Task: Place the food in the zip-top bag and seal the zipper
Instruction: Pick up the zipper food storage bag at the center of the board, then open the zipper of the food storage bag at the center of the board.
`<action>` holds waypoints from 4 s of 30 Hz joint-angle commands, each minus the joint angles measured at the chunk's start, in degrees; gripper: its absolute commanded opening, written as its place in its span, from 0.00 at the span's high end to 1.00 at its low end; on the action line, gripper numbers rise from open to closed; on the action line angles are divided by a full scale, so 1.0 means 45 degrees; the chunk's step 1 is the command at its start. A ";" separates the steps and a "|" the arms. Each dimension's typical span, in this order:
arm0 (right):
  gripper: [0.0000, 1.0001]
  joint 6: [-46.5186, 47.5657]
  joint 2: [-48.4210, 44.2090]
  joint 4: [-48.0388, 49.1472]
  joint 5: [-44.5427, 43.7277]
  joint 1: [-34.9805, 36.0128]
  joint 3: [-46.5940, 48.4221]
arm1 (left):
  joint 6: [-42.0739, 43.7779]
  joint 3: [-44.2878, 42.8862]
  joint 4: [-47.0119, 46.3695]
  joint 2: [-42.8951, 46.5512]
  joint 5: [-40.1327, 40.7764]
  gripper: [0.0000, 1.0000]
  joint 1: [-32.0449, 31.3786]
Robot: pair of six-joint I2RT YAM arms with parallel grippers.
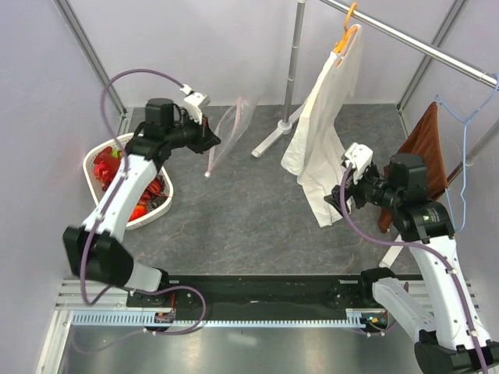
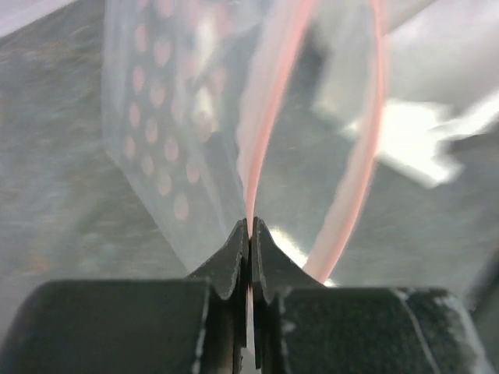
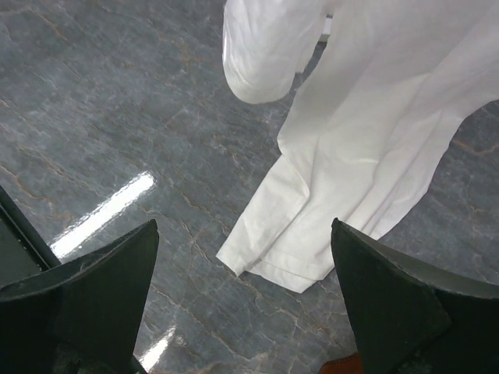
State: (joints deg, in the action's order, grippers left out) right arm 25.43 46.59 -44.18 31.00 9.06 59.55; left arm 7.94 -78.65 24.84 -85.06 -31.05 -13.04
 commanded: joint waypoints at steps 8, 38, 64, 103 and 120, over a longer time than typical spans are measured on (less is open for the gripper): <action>0.05 -0.2289 0.0642 -0.0611 0.1488 0.0038 0.2937 | -1.3396 0.4267 -0.3564 0.4896 -0.4410 0.98 0.0006; 0.12 -0.5514 0.3514 0.1344 -0.1282 0.2987 0.4441 | -1.6306 0.3867 -0.6154 0.3924 -0.4488 0.98 0.0032; 0.09 -0.6257 0.4023 0.0580 -0.2202 0.2948 0.5517 | -2.1841 0.2065 -1.3330 -0.1176 -0.4096 0.98 -0.4312; 0.34 -1.1432 1.1697 0.3939 -0.5287 0.9058 0.8857 | -1.1120 0.7537 -0.0305 0.5952 0.1314 0.98 -0.0306; 0.46 -1.1335 1.3221 0.3589 -0.8627 1.0311 0.9520 | -1.1434 0.7459 -0.1418 0.6205 0.0474 0.98 -0.0306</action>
State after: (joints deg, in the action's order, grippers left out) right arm -25.30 104.22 -28.27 -1.15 54.87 98.67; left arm -42.39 -43.13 22.02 -59.05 -27.35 -14.70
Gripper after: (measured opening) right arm 0.553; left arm 0.028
